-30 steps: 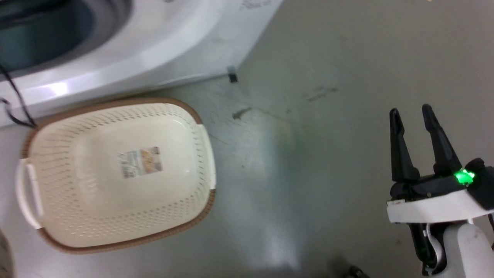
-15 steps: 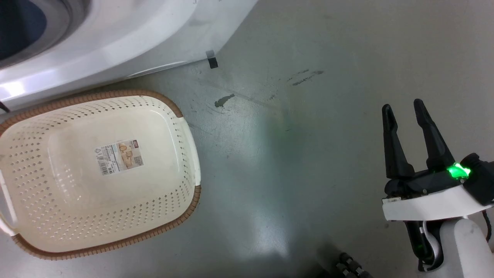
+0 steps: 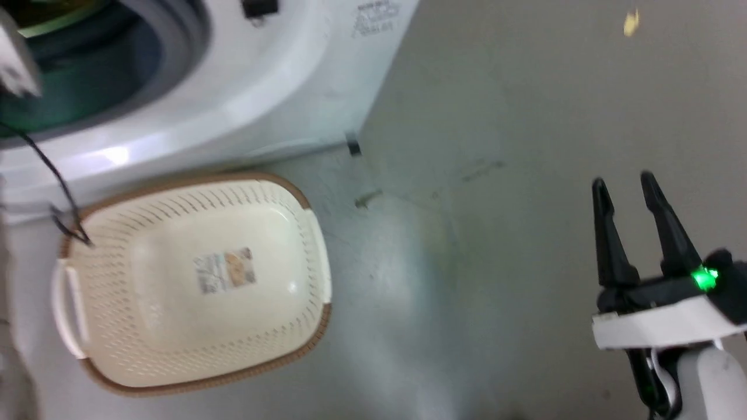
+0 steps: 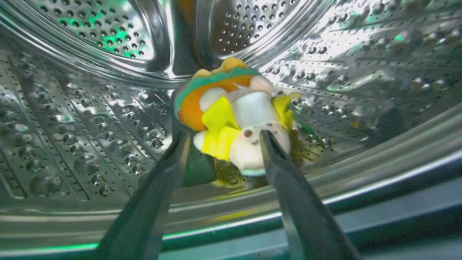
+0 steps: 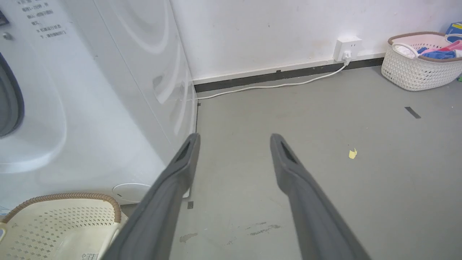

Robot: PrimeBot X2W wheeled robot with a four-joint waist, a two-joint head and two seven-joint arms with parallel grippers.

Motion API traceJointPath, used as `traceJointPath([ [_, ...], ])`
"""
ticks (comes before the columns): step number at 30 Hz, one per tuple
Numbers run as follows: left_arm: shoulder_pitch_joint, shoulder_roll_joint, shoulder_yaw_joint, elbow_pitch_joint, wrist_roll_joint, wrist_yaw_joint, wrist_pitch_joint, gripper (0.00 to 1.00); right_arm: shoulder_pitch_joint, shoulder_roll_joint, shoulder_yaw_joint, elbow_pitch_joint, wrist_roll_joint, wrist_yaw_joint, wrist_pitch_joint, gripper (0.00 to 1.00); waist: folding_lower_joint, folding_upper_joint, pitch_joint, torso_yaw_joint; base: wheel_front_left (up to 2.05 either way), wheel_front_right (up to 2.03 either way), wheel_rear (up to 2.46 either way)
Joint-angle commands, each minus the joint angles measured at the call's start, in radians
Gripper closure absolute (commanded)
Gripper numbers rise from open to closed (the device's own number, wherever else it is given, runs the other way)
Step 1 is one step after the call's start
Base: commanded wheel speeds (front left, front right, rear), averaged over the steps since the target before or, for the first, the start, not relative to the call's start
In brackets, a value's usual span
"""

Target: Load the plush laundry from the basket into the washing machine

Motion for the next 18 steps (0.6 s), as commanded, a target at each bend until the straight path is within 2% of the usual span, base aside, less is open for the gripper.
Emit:
traceJointPath([
  [1, 0.051, -0.025, 0.007, 0.006, -0.018, 0.000, -0.058, 0.00, 0.022, -0.010, -0.010, 0.000, -0.013, -0.001, -0.005, 0.00, 0.0000, -0.0001, -0.090, 0.057, 0.00, 0.00, 0.00],
  [8, 0.270, -0.156, 0.041, -0.035, -0.102, 0.004, -0.328, 0.00, 0.098, -0.030, -0.024, 0.006, -0.048, -0.001, -0.005, 0.00, 0.0000, -0.0001, -0.263, 0.139, 0.00, 0.00, 0.00],
  [14, 0.511, -0.278, 0.062, -0.178, -0.169, -0.009, -0.377, 0.00, 0.150, -0.021, -0.019, 0.009, -0.063, -0.001, -0.005, 0.00, 0.0000, -0.0001, -0.388, 0.185, 0.00, 0.00, 0.00],
  [18, 0.686, -0.345, 0.067, -0.350, -0.155, -0.010, -0.378, 0.00, 0.178, -0.013, -0.004, 0.003, -0.062, -0.001, -0.005, 0.00, 0.0000, -0.0001, -0.443, 0.209, 0.00, 0.00, 0.00],
])
